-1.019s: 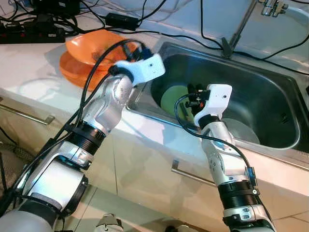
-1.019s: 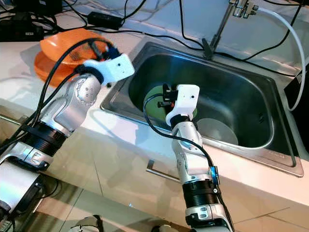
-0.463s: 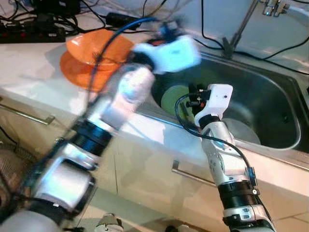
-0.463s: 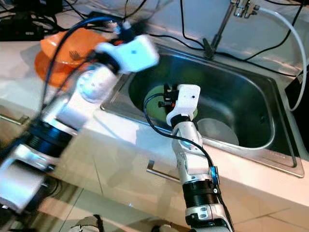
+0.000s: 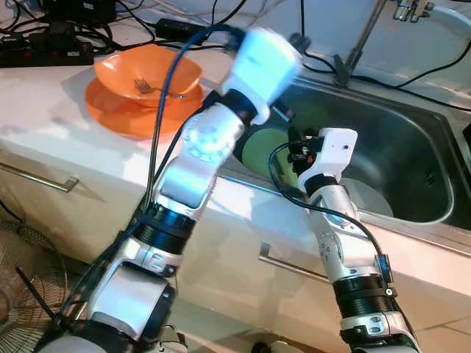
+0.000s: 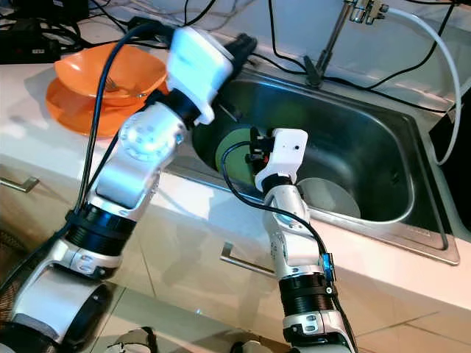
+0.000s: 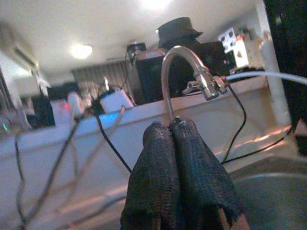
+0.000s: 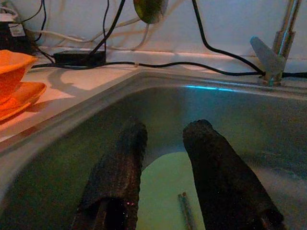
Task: Kitchen organization
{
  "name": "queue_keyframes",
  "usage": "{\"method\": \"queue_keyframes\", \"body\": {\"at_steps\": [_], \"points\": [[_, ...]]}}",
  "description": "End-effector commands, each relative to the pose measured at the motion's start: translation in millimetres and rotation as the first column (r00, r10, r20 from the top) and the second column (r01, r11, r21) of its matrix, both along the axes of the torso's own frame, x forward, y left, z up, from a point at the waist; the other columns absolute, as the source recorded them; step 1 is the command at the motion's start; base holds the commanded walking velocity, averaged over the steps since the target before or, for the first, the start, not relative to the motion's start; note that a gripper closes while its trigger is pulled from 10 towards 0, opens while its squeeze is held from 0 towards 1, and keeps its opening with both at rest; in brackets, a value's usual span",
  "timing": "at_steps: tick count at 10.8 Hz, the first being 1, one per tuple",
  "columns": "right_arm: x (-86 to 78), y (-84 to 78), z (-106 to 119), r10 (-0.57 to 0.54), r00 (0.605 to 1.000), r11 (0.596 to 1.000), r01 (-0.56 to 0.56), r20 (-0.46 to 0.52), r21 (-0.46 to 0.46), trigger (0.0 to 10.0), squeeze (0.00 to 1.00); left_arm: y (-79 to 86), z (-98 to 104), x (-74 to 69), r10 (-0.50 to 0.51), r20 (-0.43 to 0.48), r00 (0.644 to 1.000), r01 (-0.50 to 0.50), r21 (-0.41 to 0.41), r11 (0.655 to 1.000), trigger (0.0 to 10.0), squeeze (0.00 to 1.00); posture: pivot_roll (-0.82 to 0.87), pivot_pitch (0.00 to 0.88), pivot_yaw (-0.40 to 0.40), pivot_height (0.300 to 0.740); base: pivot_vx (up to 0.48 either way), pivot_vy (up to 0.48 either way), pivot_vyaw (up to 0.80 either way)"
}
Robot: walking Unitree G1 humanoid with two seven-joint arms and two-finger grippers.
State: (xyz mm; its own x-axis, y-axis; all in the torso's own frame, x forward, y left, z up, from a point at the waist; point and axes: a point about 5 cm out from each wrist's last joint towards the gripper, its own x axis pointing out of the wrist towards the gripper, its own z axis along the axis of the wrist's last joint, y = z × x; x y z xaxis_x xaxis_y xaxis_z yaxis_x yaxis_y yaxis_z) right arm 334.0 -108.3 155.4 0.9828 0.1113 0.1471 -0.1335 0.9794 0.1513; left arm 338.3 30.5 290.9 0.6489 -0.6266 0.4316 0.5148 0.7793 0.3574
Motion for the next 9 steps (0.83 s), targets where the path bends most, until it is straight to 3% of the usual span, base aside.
{"method": "queue_keyframes", "body": {"at_steps": [1,3,8,9], "points": [[0.1,-7.3,0.8,-0.02,1.0,0.999,0.021,0.013,-0.031,10.0,1.0,-2.0,0.9,-1.8,-0.056,-0.057,0.997,0.052,-0.064,0.997,10.0,0.0,0.05,0.071,-0.124,0.74,0.0,0.0,0.0],[0.8,-3.7,5.4,0.029,0.998,0.993,-0.023,0.051,-0.113,10.0,1.0,3.0,-6.6,-2.2,-0.15,-0.186,0.971,0.118,-0.173,0.978,10.0,0.0,0.05,0.069,-0.124,0.74,0.0,0.0,0.0],[2.0,2.3,15.7,0.07,0.992,0.984,-0.052,0.103,-0.167,10.0,1.0,5.4,-12.7,-5.7,-0.211,-0.27,0.939,0.16,-0.2,0.967,10.0,0.0,0.05,0.069,-0.116,0.74,0.0,0.0,0.0],[2.3,0.9,15.8,0.053,0.993,0.984,-0.034,0.107,-0.177,10.0,0.0,5.1,-14.0,-6.3,-0.214,-0.282,0.935,0.164,-0.191,0.968,10.0,0.0,0.05,0.069,-0.114,0.74,0.0,0.0,0.0]]}}
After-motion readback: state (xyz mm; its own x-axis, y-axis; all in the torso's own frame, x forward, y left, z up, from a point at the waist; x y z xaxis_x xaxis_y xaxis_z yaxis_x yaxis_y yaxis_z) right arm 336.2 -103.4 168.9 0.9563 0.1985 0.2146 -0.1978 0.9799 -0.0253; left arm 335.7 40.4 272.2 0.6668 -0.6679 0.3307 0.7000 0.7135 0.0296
